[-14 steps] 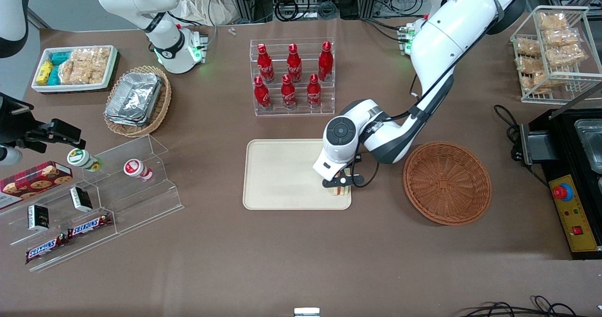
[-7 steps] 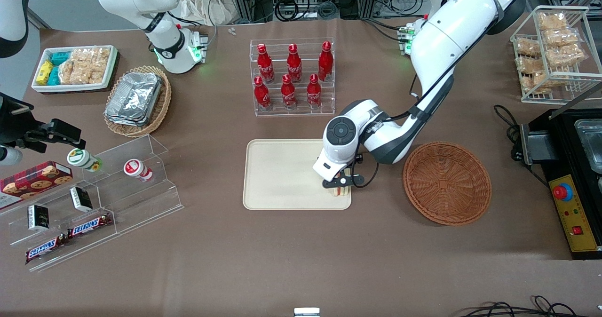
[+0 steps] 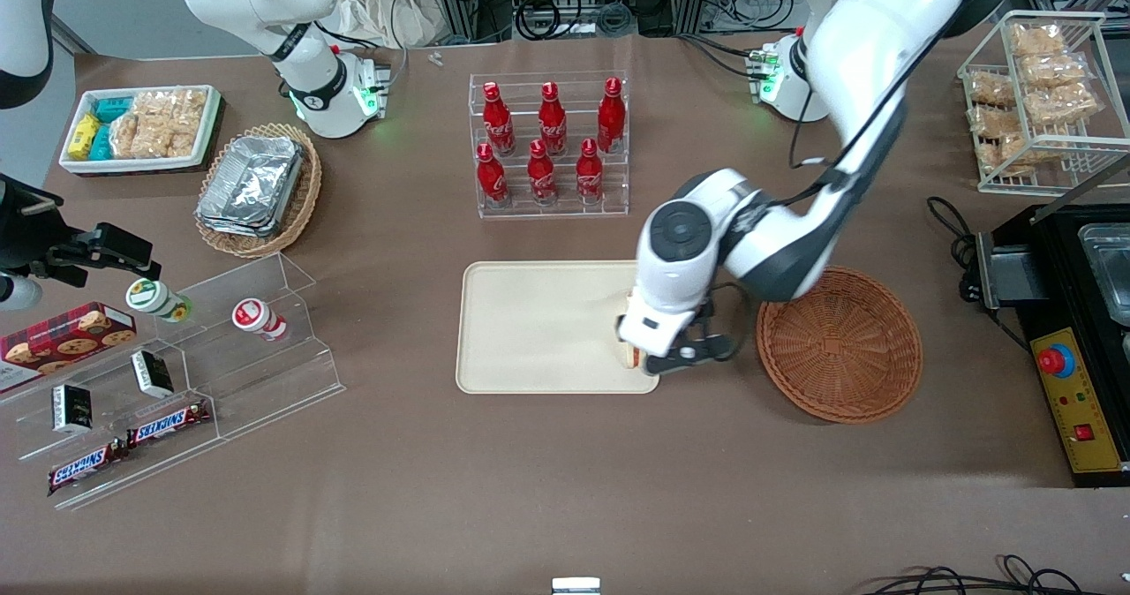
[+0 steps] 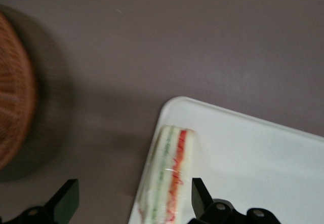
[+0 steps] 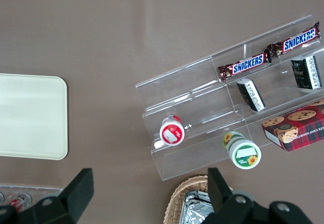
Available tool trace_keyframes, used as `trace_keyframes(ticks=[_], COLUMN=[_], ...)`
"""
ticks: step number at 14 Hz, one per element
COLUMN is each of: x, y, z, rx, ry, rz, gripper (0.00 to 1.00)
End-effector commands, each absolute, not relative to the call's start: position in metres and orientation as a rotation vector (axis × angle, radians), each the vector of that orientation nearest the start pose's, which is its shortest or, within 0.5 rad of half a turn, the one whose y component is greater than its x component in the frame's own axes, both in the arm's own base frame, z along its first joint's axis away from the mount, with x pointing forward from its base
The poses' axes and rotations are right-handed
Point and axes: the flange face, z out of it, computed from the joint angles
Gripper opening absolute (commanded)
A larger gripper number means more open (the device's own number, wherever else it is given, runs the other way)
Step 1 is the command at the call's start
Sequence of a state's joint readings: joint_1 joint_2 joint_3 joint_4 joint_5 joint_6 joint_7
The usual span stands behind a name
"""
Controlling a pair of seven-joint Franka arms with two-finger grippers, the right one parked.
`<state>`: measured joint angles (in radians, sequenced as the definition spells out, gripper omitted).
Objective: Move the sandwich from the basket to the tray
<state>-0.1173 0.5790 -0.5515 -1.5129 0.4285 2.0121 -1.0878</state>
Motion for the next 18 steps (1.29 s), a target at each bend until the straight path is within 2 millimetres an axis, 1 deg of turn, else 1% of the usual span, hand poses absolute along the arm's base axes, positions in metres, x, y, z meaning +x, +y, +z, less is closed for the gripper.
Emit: trace_keyframes(ticks=[1,2,3,4,6,8,10,11,12,13,14,15,16,17,18], x=[0.593,0.589,0.584,0.58,0.578,0.572,0.57,0.572,0.572,0.573,0.577,0.584,0.587,0.589,0.591], y=[-0.313,-0.3,-0.293,-0.281,-0.259,-0.231,-0.2,-0.191,-0.189,-0.182,-0.163,-0.135,-0.122,-0.117,-0.106], z=[0.433,0.45,0.464,0.477,0.501,0.521,0.541,0.547,0.552,0.553,0.556,0.558,0.563,0.564,0.565], rx=[-3.016,-3.015,-3.014,-3.006,-3.012,-3.025,-3.046,-3.064,-3.065,-3.057,-3.047,-3.053,-3.095,-3.118,-3.116], ry=[-0.628,-0.642,-0.643,-0.654,-0.661,-0.589,-0.54,-0.536,-0.538,-0.549,-0.599,-0.633,-0.585,-0.559,-0.576], rz=[-0.151,-0.17,-0.188,-0.202,-0.199,-0.113,-0.073,-0.055,-0.058,-0.046,-0.046,-0.044,-0.033,-0.026,-0.028], gripper=[1.0,1.0,1.0,1.0,1.0,1.0,1.0,1.0,1.0,1.0,1.0,1.0,1.0,1.0,1.0])
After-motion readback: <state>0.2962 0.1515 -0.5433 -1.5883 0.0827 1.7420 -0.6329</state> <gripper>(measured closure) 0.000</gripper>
